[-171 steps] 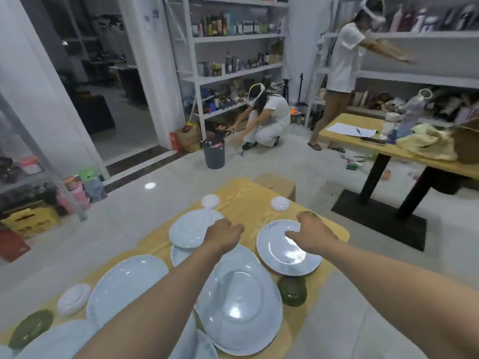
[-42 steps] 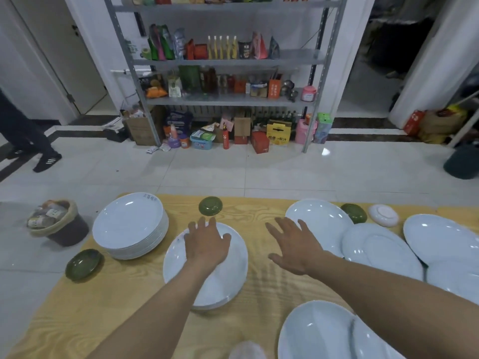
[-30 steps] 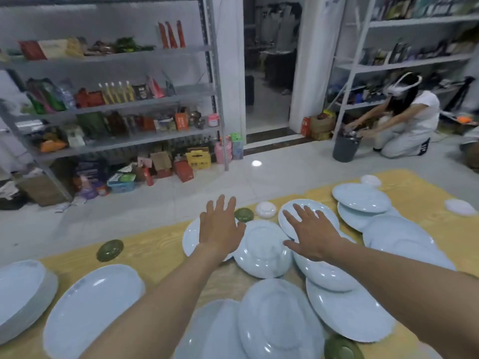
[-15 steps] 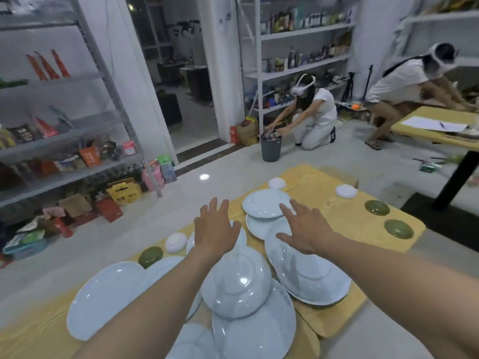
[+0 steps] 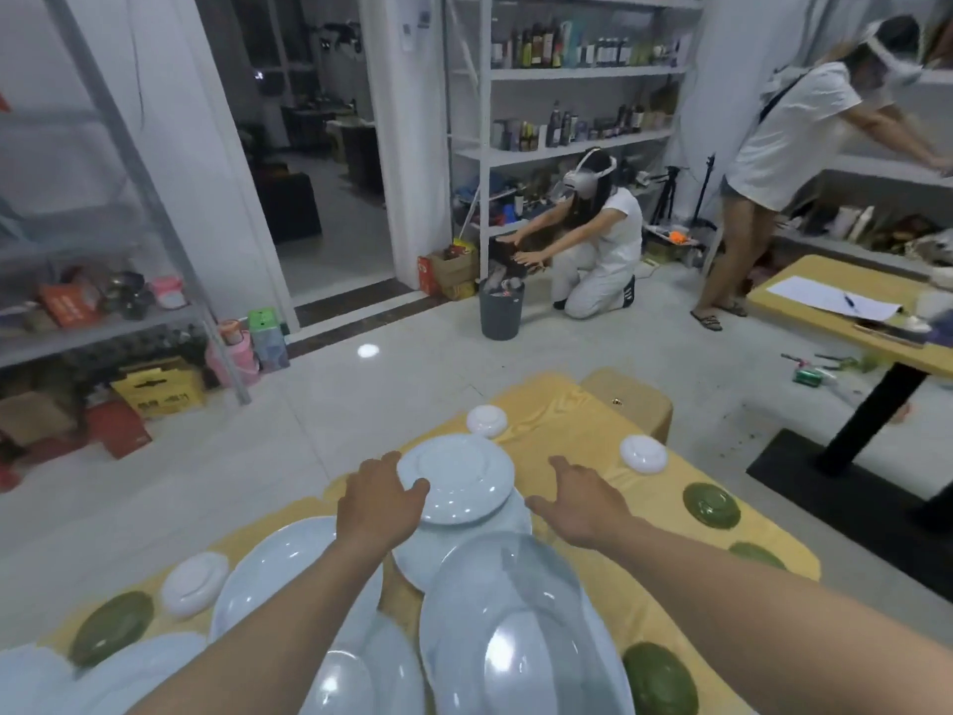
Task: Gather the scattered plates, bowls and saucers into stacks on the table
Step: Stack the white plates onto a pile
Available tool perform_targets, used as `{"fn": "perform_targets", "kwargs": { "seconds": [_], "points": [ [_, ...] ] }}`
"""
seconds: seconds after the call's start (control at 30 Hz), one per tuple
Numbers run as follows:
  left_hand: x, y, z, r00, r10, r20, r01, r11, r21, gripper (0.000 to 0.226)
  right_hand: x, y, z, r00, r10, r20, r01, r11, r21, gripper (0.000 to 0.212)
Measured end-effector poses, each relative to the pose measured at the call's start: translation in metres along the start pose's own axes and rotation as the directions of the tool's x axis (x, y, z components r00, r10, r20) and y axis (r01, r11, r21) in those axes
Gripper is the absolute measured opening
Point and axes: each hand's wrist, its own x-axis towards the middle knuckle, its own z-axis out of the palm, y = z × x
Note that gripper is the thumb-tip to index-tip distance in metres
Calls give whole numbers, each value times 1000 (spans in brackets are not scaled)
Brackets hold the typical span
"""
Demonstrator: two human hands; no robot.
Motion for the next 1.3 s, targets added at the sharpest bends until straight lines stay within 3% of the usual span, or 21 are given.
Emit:
{"fn": "perform_targets", "kwargs": {
  "seconds": [0.1, 0.23, 0.37, 0.5, 0.67, 0.8, 0.97, 1.17, 1.3],
  "points": [
    [46, 3, 22, 986, -165, 39, 169, 964, -204, 55, 54, 12, 5, 992, 98, 77, -116, 952, 282, 75],
    [99, -9, 49, 917, -371, 148, 398, 830, -392, 34, 120, 20, 20, 954, 218, 208, -300, 744, 597, 69],
    [136, -27, 75, 811, -527, 254, 561, 574, -597, 35, 169, 22, 44, 914, 264, 307, -405, 586, 702, 50],
    [166, -44, 97, 766, -567, 302, 599, 458, -657, 35, 206, 22, 63, 900, 275, 338, -436, 592, 678, 34],
    [191, -56, 119, 740, -592, 319, 624, 430, -653, 36, 235, 21, 82, 900, 249, 358, -433, 612, 662, 31],
    [200, -65, 131, 726, -635, 263, 636, 474, -610, 39, 246, 22, 94, 899, 259, 352, -433, 641, 634, 27],
    [201, -69, 131, 711, -653, 262, 651, 468, -598, 40, 243, 19, 94, 896, 271, 352, -439, 657, 613, 38],
    [187, -65, 96, 743, -635, 210, 598, 490, -634, 50, 215, 4, 71, 916, 265, 301, -400, 642, 655, 28],
    [161, -63, 58, 792, -580, 192, 499, 433, -751, 52, 188, -19, 46, 936, 249, 247, -349, 592, 727, 61]
  ]
}}
